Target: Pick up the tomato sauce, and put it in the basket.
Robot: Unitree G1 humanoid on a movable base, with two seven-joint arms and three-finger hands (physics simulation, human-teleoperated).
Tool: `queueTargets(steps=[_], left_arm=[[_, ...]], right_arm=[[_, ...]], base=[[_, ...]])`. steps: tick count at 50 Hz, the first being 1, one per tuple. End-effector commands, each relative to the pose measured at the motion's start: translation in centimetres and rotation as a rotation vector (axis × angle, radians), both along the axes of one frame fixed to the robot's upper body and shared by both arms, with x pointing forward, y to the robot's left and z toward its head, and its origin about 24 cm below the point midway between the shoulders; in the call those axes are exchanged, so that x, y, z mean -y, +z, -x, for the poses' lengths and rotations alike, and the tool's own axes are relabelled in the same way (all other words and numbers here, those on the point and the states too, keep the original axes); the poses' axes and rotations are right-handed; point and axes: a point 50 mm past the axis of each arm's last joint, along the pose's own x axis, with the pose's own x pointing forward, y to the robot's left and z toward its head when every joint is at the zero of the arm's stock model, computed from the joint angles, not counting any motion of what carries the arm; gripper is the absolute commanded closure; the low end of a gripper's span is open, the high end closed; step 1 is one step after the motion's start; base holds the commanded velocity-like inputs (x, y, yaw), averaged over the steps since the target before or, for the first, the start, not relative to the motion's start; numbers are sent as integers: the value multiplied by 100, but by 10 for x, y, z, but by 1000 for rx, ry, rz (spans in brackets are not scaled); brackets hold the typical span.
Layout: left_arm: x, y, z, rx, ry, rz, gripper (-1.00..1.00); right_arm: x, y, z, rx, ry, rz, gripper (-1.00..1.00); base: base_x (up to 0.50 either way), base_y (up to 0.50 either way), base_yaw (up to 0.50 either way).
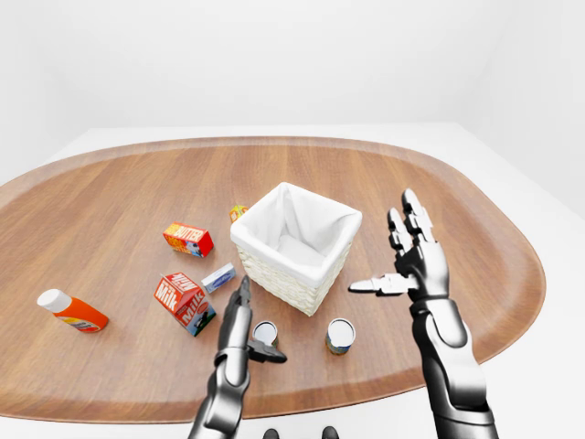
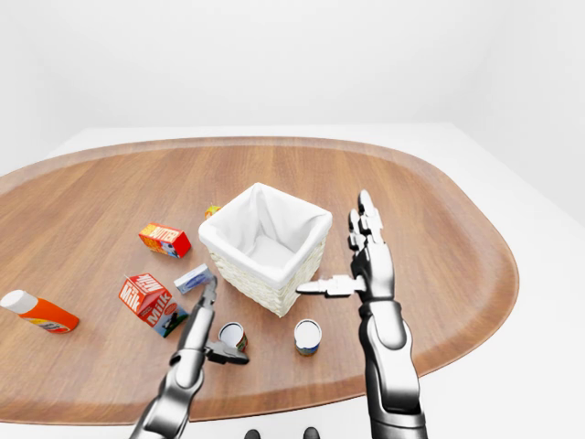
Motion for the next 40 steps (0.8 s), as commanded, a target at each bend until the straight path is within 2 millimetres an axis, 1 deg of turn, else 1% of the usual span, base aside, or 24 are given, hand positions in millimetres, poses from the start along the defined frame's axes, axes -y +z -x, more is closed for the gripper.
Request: queueTargets(steps=[1, 14, 28, 40], left_arm=[[1, -4, 0, -18, 3, 2, -100], [1, -12, 2, -49, 13, 2, -100], [1, -15, 6, -62, 14, 6, -100], [0, -18, 6, -66, 15, 8, -100]], right_arm=[[0, 0, 0, 1, 0, 1, -100], [0, -1, -1, -5, 0, 0, -100], [1, 2, 0, 8, -3, -1, -100], [0, 0, 0, -1, -2, 0, -100]], base=[[0, 0, 0], [0, 0, 0], [0, 0, 0], [0, 0, 0]])
